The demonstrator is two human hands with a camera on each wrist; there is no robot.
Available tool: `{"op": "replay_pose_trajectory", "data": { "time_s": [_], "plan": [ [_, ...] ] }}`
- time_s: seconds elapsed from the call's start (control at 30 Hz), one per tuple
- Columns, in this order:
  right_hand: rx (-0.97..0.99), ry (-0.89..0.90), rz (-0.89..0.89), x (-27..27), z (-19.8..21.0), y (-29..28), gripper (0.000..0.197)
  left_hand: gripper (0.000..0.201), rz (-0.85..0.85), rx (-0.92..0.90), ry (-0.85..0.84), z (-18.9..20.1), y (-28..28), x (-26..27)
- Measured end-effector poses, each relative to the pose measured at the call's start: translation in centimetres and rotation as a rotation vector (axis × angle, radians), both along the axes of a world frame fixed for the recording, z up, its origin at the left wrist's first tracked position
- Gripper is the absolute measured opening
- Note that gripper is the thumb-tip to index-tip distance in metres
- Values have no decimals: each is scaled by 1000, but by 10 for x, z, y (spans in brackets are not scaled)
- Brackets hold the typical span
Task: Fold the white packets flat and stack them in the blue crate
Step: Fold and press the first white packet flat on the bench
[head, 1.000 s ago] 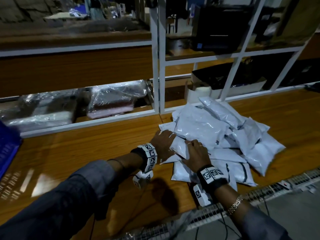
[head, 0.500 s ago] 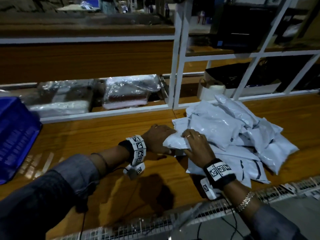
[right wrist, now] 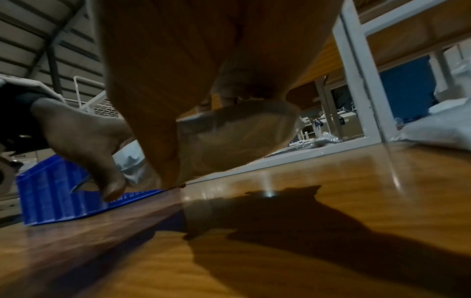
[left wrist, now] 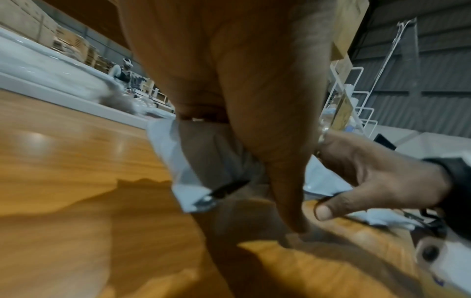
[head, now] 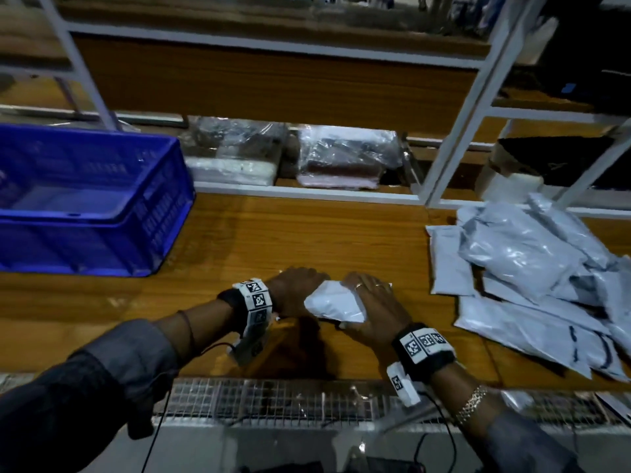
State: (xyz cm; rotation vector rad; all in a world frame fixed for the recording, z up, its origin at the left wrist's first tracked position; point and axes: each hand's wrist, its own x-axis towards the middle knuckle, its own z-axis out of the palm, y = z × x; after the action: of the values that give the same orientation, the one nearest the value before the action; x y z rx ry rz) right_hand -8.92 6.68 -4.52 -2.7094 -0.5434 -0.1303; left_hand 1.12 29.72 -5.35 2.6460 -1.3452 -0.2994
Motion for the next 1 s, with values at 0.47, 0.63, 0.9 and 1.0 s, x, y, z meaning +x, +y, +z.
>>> {"op": "replay_pose_trajectory", "data": {
  "time_s": [0.47,0.63,0.9,1.0],
  "plan": [
    [-136,231,-29,1,-31,45,86,70,192,-47,-94,-52,45,-31],
    [-33,177,-156,1,-32,47,67,63,337,-259,-299,-64,41,-56],
    [-246,60,-274,14,-55,85,52,51,517,-154,-242,-61,23,-59],
    [-221,-15,-327,8,-64,87,57,57,551,-154,-231,-65,20,-61]
  ]
}}
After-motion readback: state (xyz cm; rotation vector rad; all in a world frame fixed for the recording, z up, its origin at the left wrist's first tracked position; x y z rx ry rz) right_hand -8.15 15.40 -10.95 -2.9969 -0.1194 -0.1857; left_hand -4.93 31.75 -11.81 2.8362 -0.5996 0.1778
